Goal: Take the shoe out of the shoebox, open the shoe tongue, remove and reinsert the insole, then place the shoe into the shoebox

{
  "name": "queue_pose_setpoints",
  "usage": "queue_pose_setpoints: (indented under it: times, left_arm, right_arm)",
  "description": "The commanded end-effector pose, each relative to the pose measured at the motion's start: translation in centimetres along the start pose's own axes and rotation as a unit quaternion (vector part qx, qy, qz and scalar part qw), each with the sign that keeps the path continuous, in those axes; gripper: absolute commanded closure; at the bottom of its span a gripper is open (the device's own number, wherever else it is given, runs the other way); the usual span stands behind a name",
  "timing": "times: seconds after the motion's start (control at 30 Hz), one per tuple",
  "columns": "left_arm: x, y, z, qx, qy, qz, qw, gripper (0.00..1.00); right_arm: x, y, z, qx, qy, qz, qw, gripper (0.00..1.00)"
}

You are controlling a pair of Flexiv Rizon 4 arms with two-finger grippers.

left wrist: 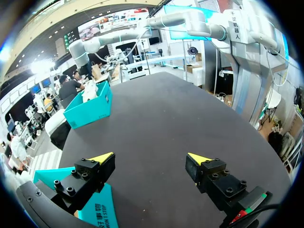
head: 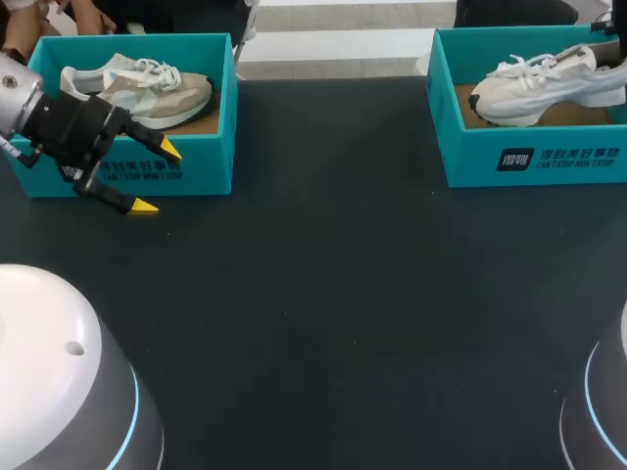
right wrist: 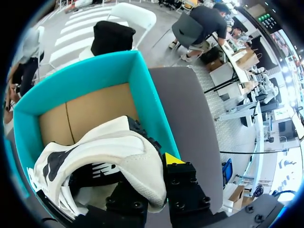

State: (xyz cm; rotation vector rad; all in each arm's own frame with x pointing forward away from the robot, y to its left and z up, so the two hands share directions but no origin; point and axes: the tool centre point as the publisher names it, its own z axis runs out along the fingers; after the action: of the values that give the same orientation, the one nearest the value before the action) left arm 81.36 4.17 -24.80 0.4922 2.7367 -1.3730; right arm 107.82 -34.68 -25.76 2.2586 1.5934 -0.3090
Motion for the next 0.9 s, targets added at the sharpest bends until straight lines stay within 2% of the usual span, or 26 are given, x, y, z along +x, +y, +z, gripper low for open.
queue_pose_setpoints:
  times: [0.03, 0.6, 0.9]
  left_arm:
    - [0.1, 0.0, 0.0, -0.001, 0.000, 0.000, 1.000, 0.00]
    - [0.1, 0.0, 0.0, -0.001, 0.000, 0.000, 1.000, 0.00]
    - [0.1, 0.0, 0.0, -0.001, 0.000, 0.000, 1.000, 0.00]
  right_arm:
    - [0.4, 0.0, 0.7, 0.002, 0.001, 0.004, 1.000, 1.00]
    - [0.5, -2.5, 2.1, 0.021, -0.005, 0.024, 0.999, 1.00]
    - [0.8, -4.4, 2.9, 0.042, -0.005, 0.026, 0.999, 1.00]
